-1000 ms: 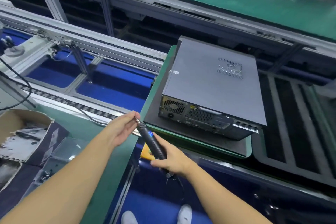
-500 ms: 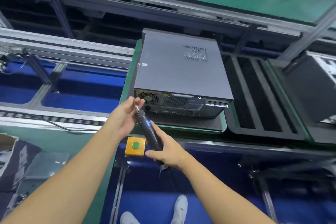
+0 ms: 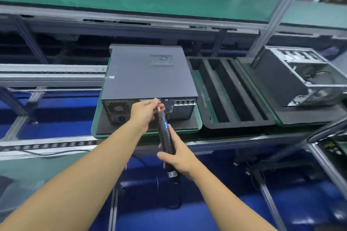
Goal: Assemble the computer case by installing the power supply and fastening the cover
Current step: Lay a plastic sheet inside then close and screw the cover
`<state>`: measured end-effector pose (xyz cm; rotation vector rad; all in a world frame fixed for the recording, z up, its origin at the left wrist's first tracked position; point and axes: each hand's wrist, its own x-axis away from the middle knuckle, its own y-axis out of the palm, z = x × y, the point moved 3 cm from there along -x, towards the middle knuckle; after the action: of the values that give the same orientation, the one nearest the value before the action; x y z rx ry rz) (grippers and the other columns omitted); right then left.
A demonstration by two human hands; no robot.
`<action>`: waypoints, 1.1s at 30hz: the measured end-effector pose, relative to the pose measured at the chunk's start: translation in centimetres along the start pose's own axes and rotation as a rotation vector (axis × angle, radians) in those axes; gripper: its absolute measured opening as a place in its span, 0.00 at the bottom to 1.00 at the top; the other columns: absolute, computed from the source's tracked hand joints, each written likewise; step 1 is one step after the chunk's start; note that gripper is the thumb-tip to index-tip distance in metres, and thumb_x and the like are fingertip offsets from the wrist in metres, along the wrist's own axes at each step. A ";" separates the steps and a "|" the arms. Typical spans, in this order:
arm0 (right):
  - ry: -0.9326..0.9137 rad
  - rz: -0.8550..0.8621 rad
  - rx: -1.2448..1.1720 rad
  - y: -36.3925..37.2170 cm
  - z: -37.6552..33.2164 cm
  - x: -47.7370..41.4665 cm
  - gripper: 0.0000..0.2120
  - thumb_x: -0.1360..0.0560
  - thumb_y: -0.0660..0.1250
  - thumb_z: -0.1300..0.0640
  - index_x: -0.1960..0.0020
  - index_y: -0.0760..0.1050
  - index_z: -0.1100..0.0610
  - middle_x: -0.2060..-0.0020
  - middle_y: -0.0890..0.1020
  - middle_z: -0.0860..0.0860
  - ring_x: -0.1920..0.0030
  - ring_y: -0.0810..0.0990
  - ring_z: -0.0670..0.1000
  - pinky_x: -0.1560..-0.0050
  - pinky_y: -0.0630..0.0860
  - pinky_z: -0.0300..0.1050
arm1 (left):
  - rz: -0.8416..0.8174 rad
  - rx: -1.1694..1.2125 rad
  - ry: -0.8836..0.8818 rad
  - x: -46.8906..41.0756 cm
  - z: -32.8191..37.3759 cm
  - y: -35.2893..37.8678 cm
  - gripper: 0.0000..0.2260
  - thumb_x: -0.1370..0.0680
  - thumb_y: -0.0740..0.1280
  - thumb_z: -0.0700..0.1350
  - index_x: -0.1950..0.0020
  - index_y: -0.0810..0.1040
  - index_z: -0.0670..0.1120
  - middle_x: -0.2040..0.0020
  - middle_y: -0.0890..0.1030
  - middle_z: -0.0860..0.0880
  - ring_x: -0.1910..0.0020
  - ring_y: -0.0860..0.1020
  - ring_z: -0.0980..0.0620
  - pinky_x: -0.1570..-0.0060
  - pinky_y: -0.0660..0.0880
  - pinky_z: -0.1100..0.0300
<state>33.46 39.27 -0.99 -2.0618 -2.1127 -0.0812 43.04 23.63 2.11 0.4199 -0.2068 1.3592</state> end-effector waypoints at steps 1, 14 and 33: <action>-0.006 0.017 -0.010 -0.7 0.2 0.7 0.44 0.26 0.73 0.54 0.30 0.53 0.16 0.47 0.80 0.54 0.64 0.79 0.50 0.60 0.80 0.45 | -0.016 -0.085 0.005 0.1 -0.1 0.9 0.08 0.20 0.68 0.45 0.48 0.83 0.42 0.56 0.87 0.47 0.53 0.86 0.49 0.56 0.78 0.56; 0.050 0.271 -0.097 -7.1 2.3 4.9 0.42 0.27 0.72 0.51 0.27 0.53 0.19 0.52 0.84 0.46 0.61 0.80 0.48 0.59 0.82 0.48 | -0.148 -1.411 0.852 -1.9 4.0 8.9 0.15 0.22 0.68 0.53 0.38 0.77 0.48 0.38 0.78 0.48 0.38 0.76 0.45 0.40 0.74 0.49; 0.100 0.275 -0.069 -9.1 3.3 1.0 0.41 0.25 0.72 0.52 0.33 0.54 0.14 0.48 0.83 0.44 0.59 0.81 0.45 0.56 0.81 0.44 | -0.227 -1.468 0.815 -7.6 1.3 10.3 0.17 0.19 0.66 0.51 0.31 0.71 0.65 0.27 0.69 0.59 0.29 0.65 0.50 0.37 0.60 0.49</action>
<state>24.08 40.56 -3.23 -2.3133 -1.7751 -0.2157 31.58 17.83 2.17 -1.2741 -0.3895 0.7617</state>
